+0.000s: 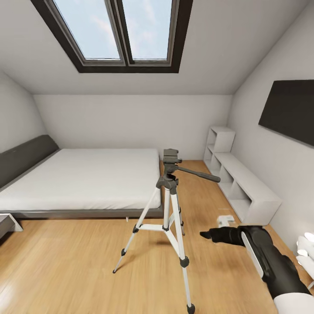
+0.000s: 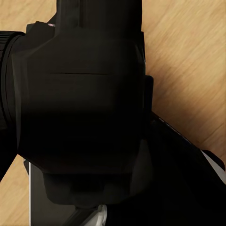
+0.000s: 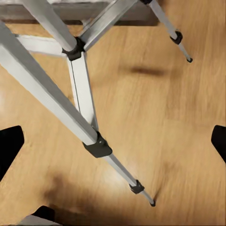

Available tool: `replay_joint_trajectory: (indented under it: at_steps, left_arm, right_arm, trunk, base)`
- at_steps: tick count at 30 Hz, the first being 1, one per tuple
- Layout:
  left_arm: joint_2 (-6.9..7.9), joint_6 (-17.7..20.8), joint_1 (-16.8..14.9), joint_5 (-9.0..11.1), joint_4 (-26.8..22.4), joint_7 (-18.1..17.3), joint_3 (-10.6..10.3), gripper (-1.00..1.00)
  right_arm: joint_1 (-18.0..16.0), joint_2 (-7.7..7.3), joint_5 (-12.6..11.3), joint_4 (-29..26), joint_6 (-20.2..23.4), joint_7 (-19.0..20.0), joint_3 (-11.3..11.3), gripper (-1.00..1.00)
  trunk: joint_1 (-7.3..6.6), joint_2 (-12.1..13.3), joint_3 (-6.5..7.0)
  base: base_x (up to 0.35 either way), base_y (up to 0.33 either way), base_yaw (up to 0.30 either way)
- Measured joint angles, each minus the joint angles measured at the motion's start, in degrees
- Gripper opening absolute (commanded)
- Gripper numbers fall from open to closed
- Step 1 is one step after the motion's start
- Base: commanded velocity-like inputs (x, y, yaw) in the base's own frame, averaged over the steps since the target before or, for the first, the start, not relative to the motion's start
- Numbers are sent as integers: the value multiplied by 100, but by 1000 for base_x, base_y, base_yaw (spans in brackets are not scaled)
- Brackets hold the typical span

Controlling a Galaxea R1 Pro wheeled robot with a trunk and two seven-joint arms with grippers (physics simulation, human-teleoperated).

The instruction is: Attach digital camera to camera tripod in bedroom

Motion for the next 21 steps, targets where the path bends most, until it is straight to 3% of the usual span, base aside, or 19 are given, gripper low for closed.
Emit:
replay_joint_trajectory:
  at_steps: [3,5,10,18,21]
  left_arm:
    - [0,0,0,-2,0,-3,0,-100]
    - [2,0,0,-1,0,-5,0,-100]
    - [7,0,0,-5,0,-5,0,-100]
    - [11,0,0,-8,0,-3,0,-100]
    - [15,0,0,-8,0,-3,0,-100]
  right_arm:
    - [-535,61,-73,320,66,166,-5,100]
    - [-710,124,-101,463,79,231,0,100]
    - [-846,276,-123,503,79,286,33,100]
    - [-886,338,-95,330,79,293,68,100]
    - [-885,348,-89,298,85,302,186,100]
  trunk:
    - [0,0,0]
    - [0,0,0]
    - [0,0,-1]
    - [0,0,-1]
    - [0,0,-1]
  base:
    - [0,0,0]
    - [0,0,0]
    - [0,0,0]
    - [0,0,0]
    - [0,0,0]
